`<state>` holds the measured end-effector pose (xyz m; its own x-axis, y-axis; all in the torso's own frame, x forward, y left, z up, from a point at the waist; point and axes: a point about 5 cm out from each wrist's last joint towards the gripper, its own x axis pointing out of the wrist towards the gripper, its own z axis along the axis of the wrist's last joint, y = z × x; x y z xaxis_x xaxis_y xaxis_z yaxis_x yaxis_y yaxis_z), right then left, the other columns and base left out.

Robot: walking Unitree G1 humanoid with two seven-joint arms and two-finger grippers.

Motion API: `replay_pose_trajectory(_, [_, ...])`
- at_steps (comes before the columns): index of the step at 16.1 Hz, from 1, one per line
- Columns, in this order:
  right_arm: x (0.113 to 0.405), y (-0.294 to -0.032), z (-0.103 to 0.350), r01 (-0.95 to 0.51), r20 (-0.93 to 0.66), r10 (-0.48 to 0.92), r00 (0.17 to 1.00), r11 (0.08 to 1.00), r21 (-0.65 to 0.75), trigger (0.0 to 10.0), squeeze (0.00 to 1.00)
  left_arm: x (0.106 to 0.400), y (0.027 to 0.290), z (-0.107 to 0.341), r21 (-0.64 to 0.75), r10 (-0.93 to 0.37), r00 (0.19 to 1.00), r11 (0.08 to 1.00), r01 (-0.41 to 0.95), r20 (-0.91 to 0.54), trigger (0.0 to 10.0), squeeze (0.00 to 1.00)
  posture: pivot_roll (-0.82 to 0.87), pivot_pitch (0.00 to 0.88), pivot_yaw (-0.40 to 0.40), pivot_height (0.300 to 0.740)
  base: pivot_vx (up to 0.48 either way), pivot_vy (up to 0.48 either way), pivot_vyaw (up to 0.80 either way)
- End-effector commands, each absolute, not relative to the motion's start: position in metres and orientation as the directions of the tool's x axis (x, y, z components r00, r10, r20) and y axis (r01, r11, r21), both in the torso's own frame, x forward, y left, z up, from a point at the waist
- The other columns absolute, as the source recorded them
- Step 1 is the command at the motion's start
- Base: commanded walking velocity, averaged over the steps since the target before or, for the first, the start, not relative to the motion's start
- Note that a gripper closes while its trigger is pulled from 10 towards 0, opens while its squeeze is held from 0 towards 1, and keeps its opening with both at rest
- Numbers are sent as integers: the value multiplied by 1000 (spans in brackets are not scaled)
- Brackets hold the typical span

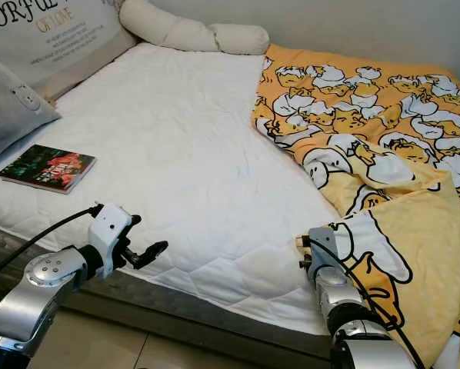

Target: Clean up the room

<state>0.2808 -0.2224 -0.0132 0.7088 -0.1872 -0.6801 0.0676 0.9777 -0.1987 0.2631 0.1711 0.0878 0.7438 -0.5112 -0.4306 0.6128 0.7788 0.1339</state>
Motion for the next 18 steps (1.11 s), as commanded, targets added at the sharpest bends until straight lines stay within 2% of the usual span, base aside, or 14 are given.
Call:
replay_pose_trajectory(1, [286, -226, -7, 71, -662, -195, 723, 975, -210, 0, 0, 265, 168, 92, 130, -527, 739, 771, 623, -419, 10000, 635, 33, 0, 4, 740, 0, 0, 0])
replay_pose_trajectory(7, [288, -232, -4, 51, -653, -175, 736, 978, -204, 0, 0, 265, 165, 91, 120, -533, 736, 771, 626, -418, 10000, 639, 29, 0, -1, 740, 0, 0, 0])
replay_pose_trajectory(8, [295, -224, 3, -7, -615, -65, 786, 993, -114, 0, 0, 265, 164, 91, 118, -535, 734, 769, 628, -418, 10000, 635, 28, 0, -1, 740, 0, 0, 0])
replay_pose_trajectory(10, [302, -209, 11, -116, -559, 101, 823, 993, 9, 0, 0, 265, 164, 91, 117, -536, 733, 768, 629, -419, 10000, 639, 28, 0, -1, 740, 0, 0, 0])
replay_pose_trajectory(18, [302, -209, 11, -116, -559, 101, 823, 993, 9, 0, 0, 265, 164, 91, 117, -536, 733, 768, 629, -419, 10000, 639, 28, 0, -1, 740, 0, 0, 0])
